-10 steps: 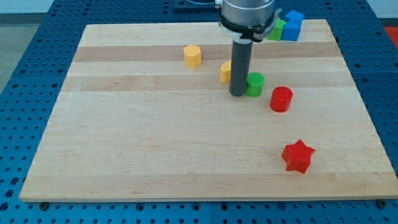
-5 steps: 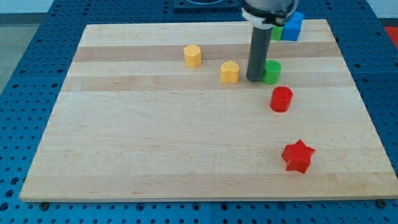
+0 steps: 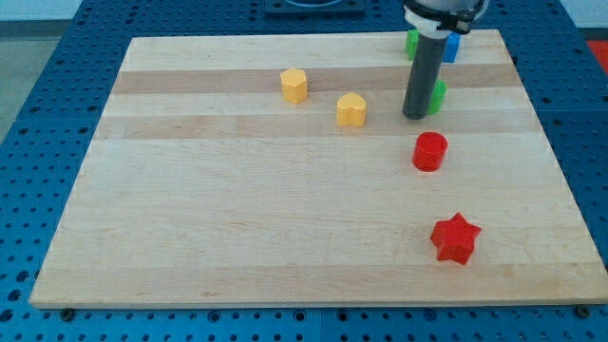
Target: Push the green circle to the bottom of the blue triangle
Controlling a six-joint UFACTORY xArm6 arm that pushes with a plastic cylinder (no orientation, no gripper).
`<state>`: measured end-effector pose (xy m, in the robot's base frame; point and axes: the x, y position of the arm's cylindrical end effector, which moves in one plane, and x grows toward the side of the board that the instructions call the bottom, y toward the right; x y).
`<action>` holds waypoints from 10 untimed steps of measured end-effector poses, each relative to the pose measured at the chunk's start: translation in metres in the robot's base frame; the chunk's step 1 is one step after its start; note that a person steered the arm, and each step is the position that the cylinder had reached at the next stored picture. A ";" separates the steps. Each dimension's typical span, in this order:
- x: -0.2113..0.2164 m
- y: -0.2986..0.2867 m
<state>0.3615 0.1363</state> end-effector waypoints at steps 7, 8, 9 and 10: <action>-0.015 0.032; -0.035 0.032; -0.049 0.031; -0.060 0.031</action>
<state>0.3019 0.1678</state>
